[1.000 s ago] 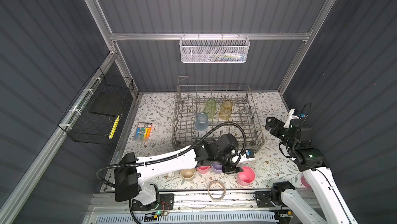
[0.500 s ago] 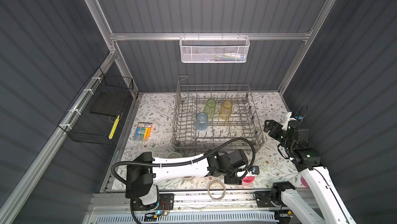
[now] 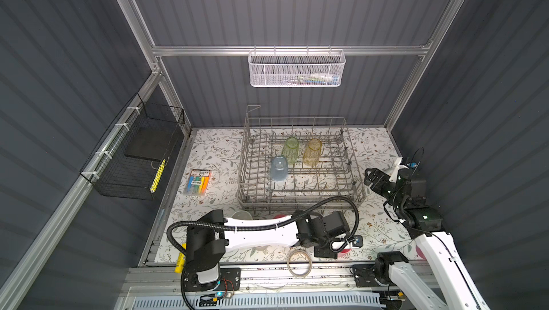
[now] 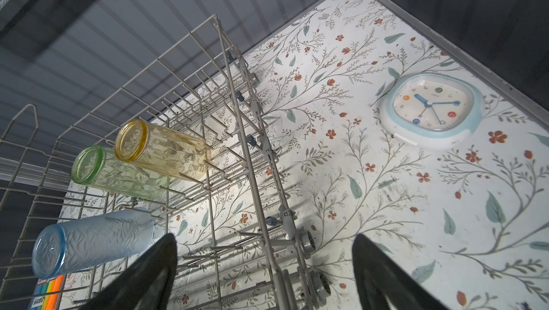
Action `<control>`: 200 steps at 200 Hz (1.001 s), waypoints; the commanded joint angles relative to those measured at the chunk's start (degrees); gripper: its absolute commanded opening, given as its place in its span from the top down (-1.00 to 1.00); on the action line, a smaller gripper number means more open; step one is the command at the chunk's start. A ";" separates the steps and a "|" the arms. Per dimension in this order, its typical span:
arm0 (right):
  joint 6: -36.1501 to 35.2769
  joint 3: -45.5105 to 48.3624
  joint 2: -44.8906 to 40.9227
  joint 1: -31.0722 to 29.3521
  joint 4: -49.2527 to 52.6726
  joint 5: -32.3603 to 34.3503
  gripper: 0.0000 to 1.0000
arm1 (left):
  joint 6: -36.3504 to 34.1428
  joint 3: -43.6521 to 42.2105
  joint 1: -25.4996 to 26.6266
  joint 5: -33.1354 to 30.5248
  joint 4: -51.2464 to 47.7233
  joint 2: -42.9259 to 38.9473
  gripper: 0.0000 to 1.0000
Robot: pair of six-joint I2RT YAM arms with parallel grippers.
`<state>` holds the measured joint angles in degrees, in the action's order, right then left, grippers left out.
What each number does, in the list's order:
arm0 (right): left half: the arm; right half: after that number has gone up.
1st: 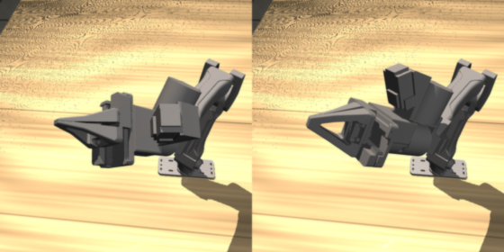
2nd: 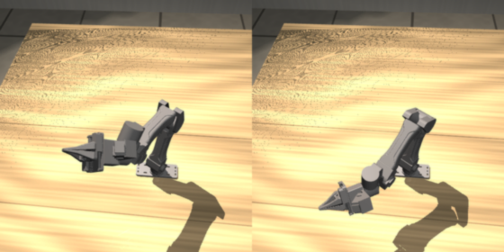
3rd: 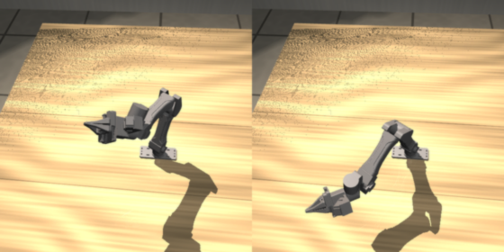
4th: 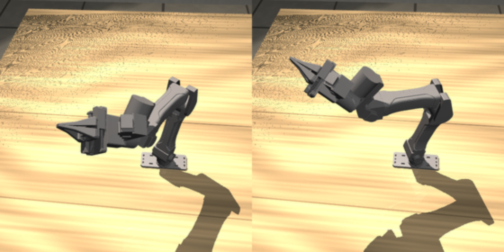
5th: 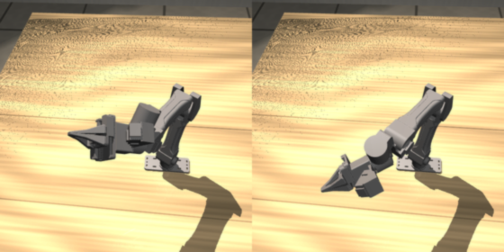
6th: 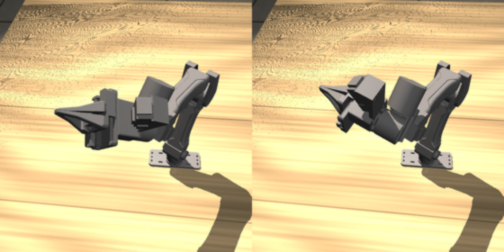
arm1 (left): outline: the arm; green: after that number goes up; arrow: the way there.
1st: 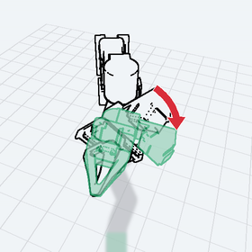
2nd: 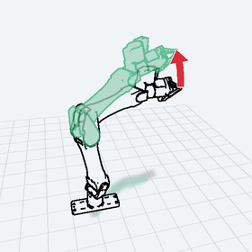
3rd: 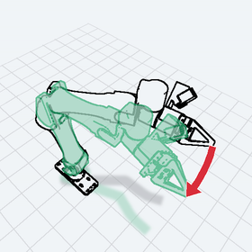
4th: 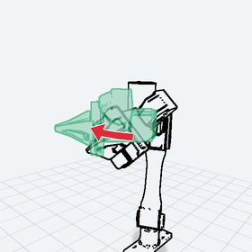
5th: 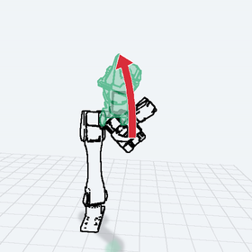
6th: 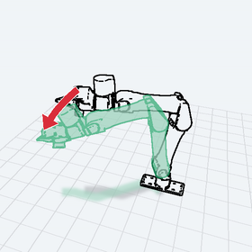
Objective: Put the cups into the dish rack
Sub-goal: 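Move the left gripper to the pink cup while the right gripper withdraws, then grasp the pink cup's rim with the left gripper and lift it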
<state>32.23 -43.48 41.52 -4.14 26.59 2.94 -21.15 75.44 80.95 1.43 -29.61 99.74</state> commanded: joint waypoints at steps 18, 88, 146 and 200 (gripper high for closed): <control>0.03 1.01 -0.47 0.54 -0.31 -0.78 -0.83 | -1.86 2.96 0.90 0.07 -2.64 2.10 -0.07; 0.04 1.71 -0.38 1.16 -0.72 -1.91 -0.83 | -3.28 4.89 1.47 0.06 -4.86 5.77 0.27; 0.07 1.82 -0.38 1.64 -0.79 -2.43 -0.83 | -4.34 8.43 1.85 0.68 -6.61 7.06 0.74; 0.29 1.26 -0.30 1.86 -1.02 -3.50 -0.83 | -4.76 8.99 1.85 1.50 -6.92 5.62 1.00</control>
<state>32.21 -42.33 41.41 -2.66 26.55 0.32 -25.10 82.56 82.46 1.67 -35.00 106.17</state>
